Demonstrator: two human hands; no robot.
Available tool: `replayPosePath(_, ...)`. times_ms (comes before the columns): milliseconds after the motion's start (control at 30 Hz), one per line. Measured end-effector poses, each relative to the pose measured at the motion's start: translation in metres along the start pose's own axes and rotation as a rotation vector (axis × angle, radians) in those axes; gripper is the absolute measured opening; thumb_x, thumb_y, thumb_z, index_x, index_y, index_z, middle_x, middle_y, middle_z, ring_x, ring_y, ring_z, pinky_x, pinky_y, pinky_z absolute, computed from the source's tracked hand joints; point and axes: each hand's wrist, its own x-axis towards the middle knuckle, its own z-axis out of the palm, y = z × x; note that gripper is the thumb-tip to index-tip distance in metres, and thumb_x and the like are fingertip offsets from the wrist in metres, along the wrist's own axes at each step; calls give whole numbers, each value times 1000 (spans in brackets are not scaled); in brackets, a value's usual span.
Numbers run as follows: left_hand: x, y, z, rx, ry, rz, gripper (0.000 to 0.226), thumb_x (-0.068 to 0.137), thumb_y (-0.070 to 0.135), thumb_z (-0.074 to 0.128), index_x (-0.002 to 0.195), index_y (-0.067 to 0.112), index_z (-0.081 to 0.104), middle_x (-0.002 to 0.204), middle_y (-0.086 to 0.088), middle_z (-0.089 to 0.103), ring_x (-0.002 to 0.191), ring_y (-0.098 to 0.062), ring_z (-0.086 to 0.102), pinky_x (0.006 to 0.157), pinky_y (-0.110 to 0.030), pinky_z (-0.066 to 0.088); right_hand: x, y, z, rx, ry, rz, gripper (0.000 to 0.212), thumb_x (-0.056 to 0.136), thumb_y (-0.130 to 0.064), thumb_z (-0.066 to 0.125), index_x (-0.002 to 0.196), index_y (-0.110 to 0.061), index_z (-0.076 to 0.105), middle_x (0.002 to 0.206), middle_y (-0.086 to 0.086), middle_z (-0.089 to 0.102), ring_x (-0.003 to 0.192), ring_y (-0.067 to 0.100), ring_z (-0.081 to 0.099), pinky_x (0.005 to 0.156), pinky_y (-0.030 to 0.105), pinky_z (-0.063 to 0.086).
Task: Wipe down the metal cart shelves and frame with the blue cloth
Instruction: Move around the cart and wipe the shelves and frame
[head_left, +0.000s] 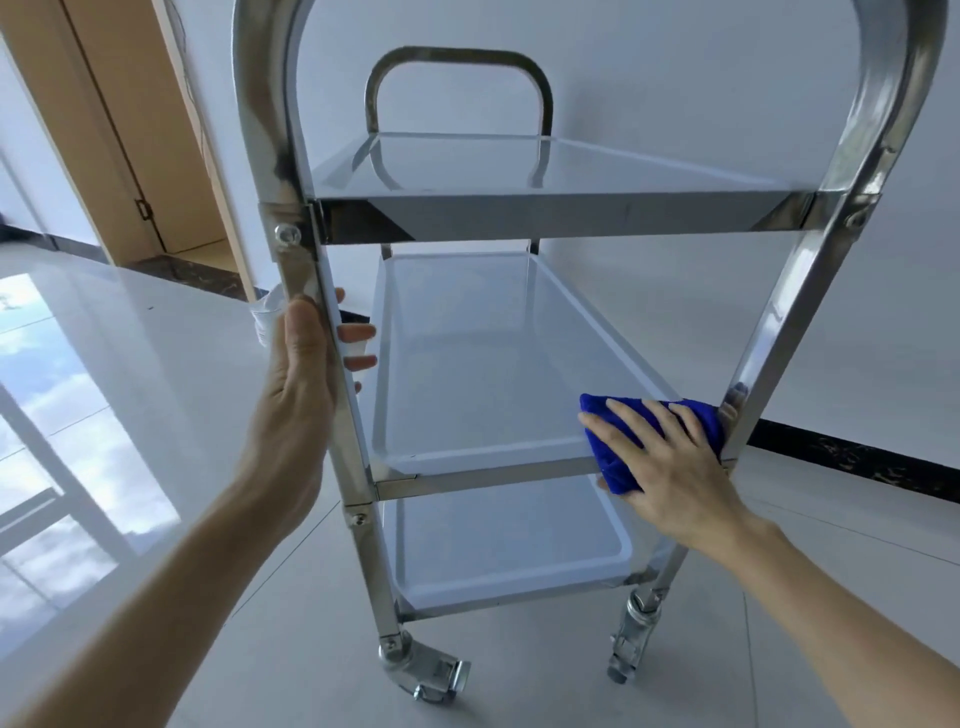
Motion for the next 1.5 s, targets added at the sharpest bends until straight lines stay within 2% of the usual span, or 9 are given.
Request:
replayPosePath(167, -1, 2, 8, -6, 36, -52, 33, 104, 48, 19, 111, 47, 52, 109, 12, 64, 96, 4, 65, 97, -34, 48, 20, -72, 4, 52, 227, -80, 68, 86, -37, 64, 144, -6, 48, 138, 11, 59, 121, 44, 55, 104, 55, 41)
replayPosePath(400, -1, 5, 11, -3, 138, -36, 32, 105, 46, 22, 105, 40, 53, 89, 18, 67, 78, 7, 64, 91, -35, 50, 58, -207, -14, 218, 70, -261, 90, 79, -37, 73, 150, -6, 29, 149, 16, 42, 138, 44, 37, 116, 56, 29)
replayPosePath(533, 5, 1, 1, 8, 119, -18, 36, 105, 45, 21, 110, 32, 55, 108, 2, 66, 83, -6, 66, 82, -35, 52, 56, -175, -10, 112, 144, -336, 81, 79, -23, 72, 150, -21, 34, 146, 5, 46, 131, 35, 46, 109, 50, 37)
replayPosePath(667, 7, -1, -3, 21, 82, -36, 38, 105, 47, 21, 115, 30, 53, 116, -3, 66, 95, -17, 68, 89, -40, 54, 29, -93, 6, -17, 274, -294, 66, 86, -19, 61, 149, -25, 42, 144, 0, 52, 127, 31, 53, 104, 47, 41)
replayPosePath(833, 3, 0, 5, 52, 56, -21, 42, 105, 47, 17, 121, 25, 48, 115, -9, 66, 93, -27, 68, 91, -52, 51, -11, 8, 10, -120, 149, -84, 82, 74, -10, 77, 148, -15, 44, 144, 9, 51, 129, 37, 50, 108, 52, 35)
replayPosePath(967, 0, -1, 14, 63, 85, -20, 39, 105, 48, 16, 118, 29, 48, 108, -2, 66, 86, -18, 66, 91, -53, 52, -6, -18, 23, -52, 256, 22, 56, 87, -3, 50, 142, -8, 49, 137, 13, 56, 123, 44, 53, 102, 54, 38)
replayPosePath(1100, 0, -3, 17, 55, 111, -20, 35, 105, 48, 17, 112, 33, 48, 100, 5, 64, 83, -15, 65, 90, -51, 52, 18, -90, 18, 20, 324, -98, 47, 92, -11, 45, 138, -8, 54, 133, 13, 60, 118, 43, 56, 100, 53, 41)
replayPosePath(1267, 1, -5, 18, 55, 163, 12, 32, 105, 48, 19, 108, 37, 49, 103, 0, 63, 80, -12, 64, 77, -37, 53, 47, -189, 4, 56, 259, -201, 69, 79, -21, 72, 142, -15, 47, 137, 7, 55, 124, 38, 53, 107, 51, 40)
replayPosePath(1500, 3, -4, 6, 48, 116, 0, 40, 105, 47, 20, 118, 24, 50, 103, -8, 58, 80, -12, 62, 77, -35, 54, 45, -133, 5, 33, 314, -316, 57, 88, -16, 57, 144, -28, 47, 139, -1, 56, 122, 31, 55, 102, 47, 41)
